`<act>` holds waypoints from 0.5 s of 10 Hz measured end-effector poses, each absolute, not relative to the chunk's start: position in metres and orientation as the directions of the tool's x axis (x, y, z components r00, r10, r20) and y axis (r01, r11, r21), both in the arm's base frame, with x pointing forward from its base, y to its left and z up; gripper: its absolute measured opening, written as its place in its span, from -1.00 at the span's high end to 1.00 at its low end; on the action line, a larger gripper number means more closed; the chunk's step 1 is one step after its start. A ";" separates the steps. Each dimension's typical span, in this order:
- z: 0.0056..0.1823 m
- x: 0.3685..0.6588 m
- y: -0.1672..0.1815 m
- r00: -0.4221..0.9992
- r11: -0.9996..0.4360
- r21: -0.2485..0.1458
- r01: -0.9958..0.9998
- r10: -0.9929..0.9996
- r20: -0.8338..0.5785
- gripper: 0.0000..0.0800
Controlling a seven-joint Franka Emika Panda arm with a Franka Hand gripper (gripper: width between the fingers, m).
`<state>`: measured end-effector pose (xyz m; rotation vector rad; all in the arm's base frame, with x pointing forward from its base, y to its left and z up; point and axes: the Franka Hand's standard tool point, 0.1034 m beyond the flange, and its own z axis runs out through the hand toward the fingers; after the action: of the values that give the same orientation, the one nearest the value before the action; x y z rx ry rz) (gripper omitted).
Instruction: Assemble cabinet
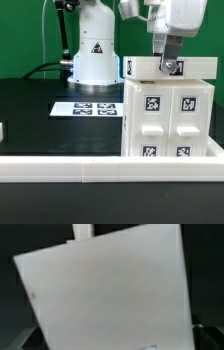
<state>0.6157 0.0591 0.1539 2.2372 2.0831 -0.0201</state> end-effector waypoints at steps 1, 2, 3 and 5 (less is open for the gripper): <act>0.154 0.616 0.059 0.073 -0.070 0.053 0.996 0.995 -0.067 -0.40; 0.154 0.616 0.059 0.094 -0.090 0.054 0.994 0.993 -0.066 -0.40; 0.154 0.616 0.059 0.123 -0.119 0.056 0.991 0.990 -0.065 -0.40; 0.154 0.616 0.059 0.229 -0.226 0.062 0.972 0.972 -0.057 -0.40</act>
Offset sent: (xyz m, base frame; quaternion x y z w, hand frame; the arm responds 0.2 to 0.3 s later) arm 0.0000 0.0000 0.0000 0.0000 0.0000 0.0000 1.0000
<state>0.6156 0.0589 0.1538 2.3954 1.8991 -0.0096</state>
